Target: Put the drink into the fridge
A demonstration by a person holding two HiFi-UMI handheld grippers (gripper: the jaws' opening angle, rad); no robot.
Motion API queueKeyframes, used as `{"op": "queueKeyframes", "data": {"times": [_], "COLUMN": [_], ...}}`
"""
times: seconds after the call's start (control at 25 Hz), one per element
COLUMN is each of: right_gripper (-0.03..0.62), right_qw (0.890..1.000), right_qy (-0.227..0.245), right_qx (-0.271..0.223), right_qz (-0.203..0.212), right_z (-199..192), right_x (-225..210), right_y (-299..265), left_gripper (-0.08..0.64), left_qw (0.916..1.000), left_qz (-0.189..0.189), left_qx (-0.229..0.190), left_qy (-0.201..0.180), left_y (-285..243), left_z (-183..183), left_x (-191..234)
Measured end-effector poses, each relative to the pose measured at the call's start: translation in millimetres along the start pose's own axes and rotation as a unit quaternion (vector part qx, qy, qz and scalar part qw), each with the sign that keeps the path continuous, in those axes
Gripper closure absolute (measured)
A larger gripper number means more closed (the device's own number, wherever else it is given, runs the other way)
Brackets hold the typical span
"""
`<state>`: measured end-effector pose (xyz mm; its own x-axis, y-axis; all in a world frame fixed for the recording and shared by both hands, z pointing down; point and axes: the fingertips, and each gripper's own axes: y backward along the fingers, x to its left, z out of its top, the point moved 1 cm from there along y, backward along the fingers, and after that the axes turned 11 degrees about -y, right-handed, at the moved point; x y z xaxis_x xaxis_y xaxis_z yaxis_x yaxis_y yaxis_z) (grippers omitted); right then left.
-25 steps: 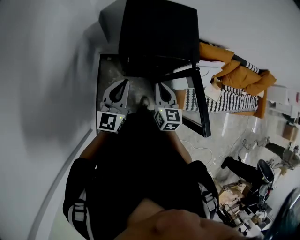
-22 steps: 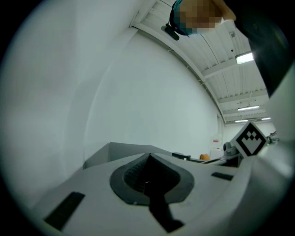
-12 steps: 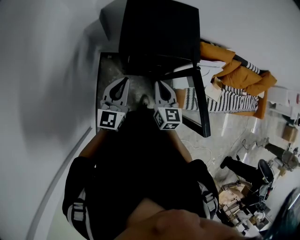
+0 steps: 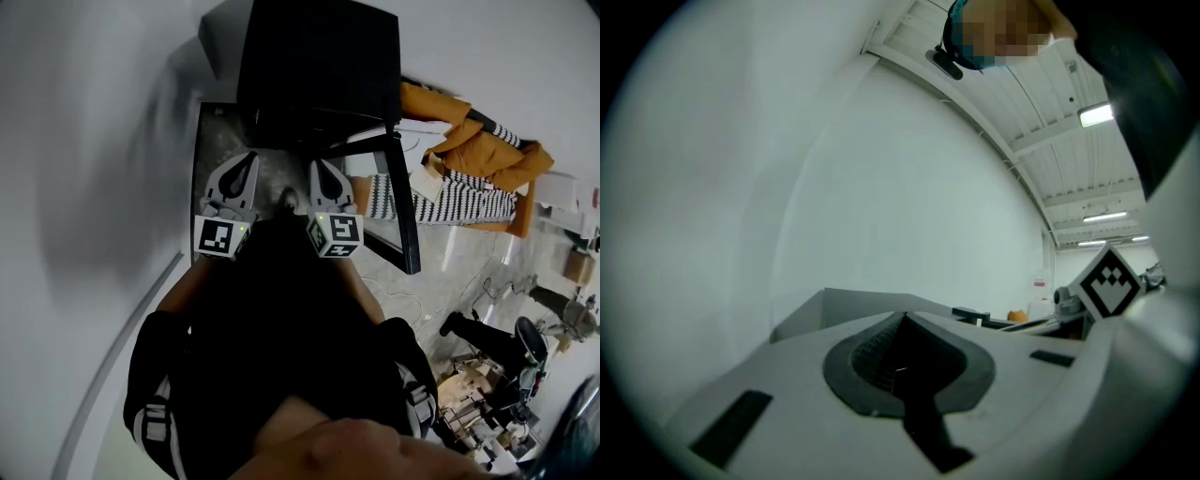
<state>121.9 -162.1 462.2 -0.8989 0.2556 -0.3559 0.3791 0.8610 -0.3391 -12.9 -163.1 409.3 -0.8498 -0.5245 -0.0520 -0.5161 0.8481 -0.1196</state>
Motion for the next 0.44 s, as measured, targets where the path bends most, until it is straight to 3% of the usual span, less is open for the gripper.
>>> {"op": "queueKeyframes", "data": {"times": [0.44], "right_gripper": [0.591], "right_qw": [1.0], "right_qy": [-0.005], "right_qx": [-0.002], "right_qz": [0.0], "right_z": [1.2], "right_x": [-2.5], "right_y": [0.6], "left_gripper": [0.555], "left_qw": [1.0], "left_qz": [-0.008], "left_qx": [0.001], "left_qy": [-0.001], "left_y": [-2.3], "left_z": [1.4], "left_x": [-6.6]}}
